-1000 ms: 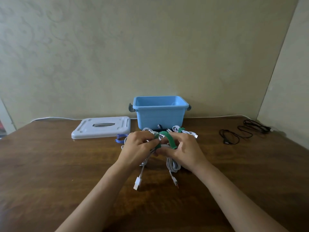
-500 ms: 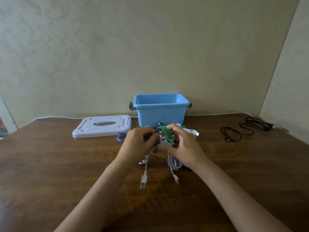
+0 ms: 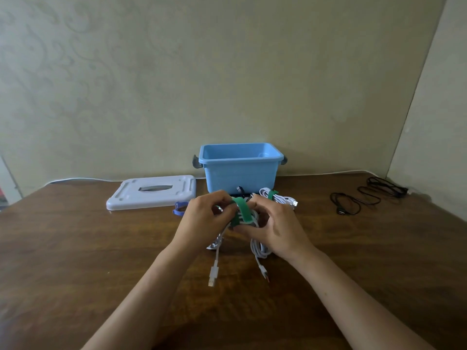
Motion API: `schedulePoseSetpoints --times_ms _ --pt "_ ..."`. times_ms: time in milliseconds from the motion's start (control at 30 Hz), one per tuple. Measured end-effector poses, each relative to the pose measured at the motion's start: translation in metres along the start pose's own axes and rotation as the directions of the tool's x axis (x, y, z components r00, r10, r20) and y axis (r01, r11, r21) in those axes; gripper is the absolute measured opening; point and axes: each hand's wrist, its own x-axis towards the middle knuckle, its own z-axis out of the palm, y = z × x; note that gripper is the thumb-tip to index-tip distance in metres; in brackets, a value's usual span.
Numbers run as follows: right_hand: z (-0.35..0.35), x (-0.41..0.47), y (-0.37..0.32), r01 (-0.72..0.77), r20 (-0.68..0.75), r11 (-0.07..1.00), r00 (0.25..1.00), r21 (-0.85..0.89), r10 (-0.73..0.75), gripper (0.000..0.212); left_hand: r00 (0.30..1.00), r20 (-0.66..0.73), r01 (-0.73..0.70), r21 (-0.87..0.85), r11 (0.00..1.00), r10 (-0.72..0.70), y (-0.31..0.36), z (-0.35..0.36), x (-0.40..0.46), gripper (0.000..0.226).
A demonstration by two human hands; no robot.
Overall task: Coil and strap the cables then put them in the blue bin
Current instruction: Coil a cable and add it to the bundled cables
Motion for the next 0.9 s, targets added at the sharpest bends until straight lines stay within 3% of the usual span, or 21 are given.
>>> schedulePoseSetpoints --times_ms 333,533,733,900 --pt "0.0008 0.0006 0.0068 -0.116 0.005 0.990 0.993 0.080 0.116 0.031 0.995 0.055 -0.087 0.022 0.996 0.086 -0.0012 -0.0031 -0.0021 0.004" --pt "0.0008 0.0024 0.0082 -0.105 0.033 0.994 0.994 0.026 0.104 0.037 0.994 0.021 -0.110 0.060 0.992 0.109 -0.0035 -0.0028 -0.0023 0.001" --pt "0.0015 0.0020 0.0061 -0.124 0.012 0.992 0.992 -0.019 0.124 0.027 0.975 0.057 -0.222 0.144 0.964 0.216 -0.0051 -0.0025 -0.0017 0.007" --pt "0.0012 0.0029 0.0035 -0.166 0.066 0.986 0.984 -0.001 0.166 0.031 0.977 0.136 -0.186 0.147 0.971 0.167 -0.0071 -0.0067 0.0005 0.010"
